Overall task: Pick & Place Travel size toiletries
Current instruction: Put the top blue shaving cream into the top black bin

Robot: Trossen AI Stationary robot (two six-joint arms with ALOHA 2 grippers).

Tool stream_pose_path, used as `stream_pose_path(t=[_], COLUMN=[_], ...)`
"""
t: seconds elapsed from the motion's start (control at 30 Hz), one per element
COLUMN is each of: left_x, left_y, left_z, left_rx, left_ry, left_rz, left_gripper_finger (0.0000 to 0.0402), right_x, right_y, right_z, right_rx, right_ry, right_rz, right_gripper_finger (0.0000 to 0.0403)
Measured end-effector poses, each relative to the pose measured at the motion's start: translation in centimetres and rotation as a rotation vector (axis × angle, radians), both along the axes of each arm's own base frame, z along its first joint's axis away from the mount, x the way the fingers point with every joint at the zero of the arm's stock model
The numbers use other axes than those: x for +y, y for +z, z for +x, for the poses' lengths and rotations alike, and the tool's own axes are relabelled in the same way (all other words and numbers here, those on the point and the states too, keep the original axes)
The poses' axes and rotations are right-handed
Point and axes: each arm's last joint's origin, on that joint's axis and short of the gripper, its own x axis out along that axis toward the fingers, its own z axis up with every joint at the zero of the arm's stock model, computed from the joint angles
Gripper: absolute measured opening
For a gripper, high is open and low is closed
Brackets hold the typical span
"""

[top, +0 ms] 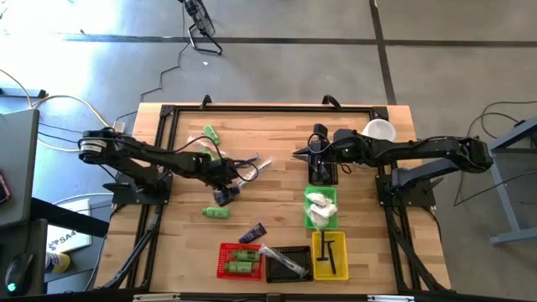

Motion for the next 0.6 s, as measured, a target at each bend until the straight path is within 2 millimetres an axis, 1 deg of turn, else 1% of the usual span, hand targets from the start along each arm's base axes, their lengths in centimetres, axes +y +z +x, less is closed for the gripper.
stream_pose_path(t=[0.13,0.27,0.6], left_x=[0.0,0.0,0.1], left_y=[-1.2,-1.6,-1.6], left_z=[0.4,0.9,1.3], left_rx=[0.035,0.024,-0.012], left_ry=[0.002,0.004,0.001], left_rz=[-0.002,-0.003,0.001], left_gripper_finger=[0.0257,0.0257,0.0257], right_x=[0.0,0.0,0.0], right_y=[0.0,0.0,0.0], right_z=[0.0,0.0,0.0], right_rx=[0.000,0.001,0.001], right_ry=[0.000,0.000,0.000], right_rz=[0.000,0.000,0.000], right_gripper_finger=[0.0025,0.0025,0.0025])
